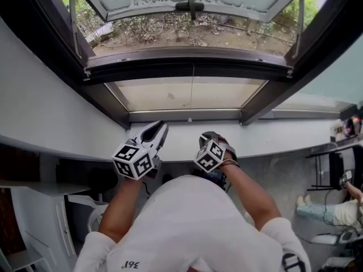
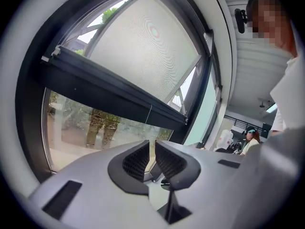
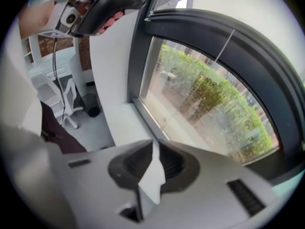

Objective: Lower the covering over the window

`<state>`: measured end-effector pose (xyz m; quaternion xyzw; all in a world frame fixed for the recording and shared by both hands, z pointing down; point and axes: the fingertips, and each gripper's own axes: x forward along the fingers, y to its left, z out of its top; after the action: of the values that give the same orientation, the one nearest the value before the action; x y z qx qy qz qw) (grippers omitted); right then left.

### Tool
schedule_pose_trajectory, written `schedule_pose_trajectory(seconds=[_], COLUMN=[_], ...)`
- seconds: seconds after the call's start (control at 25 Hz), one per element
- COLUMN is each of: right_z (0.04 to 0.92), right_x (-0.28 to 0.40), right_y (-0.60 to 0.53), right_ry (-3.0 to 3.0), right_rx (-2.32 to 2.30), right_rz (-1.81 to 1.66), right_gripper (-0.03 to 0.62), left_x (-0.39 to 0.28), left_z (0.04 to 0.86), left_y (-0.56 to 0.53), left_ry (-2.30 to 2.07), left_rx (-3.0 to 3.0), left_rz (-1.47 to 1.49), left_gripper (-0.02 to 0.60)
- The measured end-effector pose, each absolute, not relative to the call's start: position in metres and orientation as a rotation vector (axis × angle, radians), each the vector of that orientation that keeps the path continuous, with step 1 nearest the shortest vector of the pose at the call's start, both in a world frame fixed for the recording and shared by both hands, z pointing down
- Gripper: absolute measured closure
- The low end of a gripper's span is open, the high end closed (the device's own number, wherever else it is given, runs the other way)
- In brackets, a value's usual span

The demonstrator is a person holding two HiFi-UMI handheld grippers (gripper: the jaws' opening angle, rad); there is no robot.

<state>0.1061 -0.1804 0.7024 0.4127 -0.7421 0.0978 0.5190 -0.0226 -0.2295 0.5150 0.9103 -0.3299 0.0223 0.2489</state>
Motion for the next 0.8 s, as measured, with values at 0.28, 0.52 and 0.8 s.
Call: schedule_pose_trajectory(seconds=[0.28, 0.52, 0.8], right_z=[0.685, 0.676, 0.67], right_x=[0.095, 0.086, 0.07], right_y=[-0.178, -0.174, -0.169], right_ry=[-1.81, -1.82, -1.823], right_rx=[1.053, 1.097, 1.133], right_rz=[0.256, 0.28, 0.315], right_gripper=[0.563, 0.563, 0.563], left_x=[-0.031, -0.035, -0.048], left_z=[0.521, 0.526, 0.53], left_y=[-0.212, -0.198, -0.186], left_ry=[-0.869, -0.826, -0.763], left_rx=[2.492, 2.506, 2.525], left_rz=[0.048, 0.08, 0.112], left_gripper=[0.56, 0.561, 0.561])
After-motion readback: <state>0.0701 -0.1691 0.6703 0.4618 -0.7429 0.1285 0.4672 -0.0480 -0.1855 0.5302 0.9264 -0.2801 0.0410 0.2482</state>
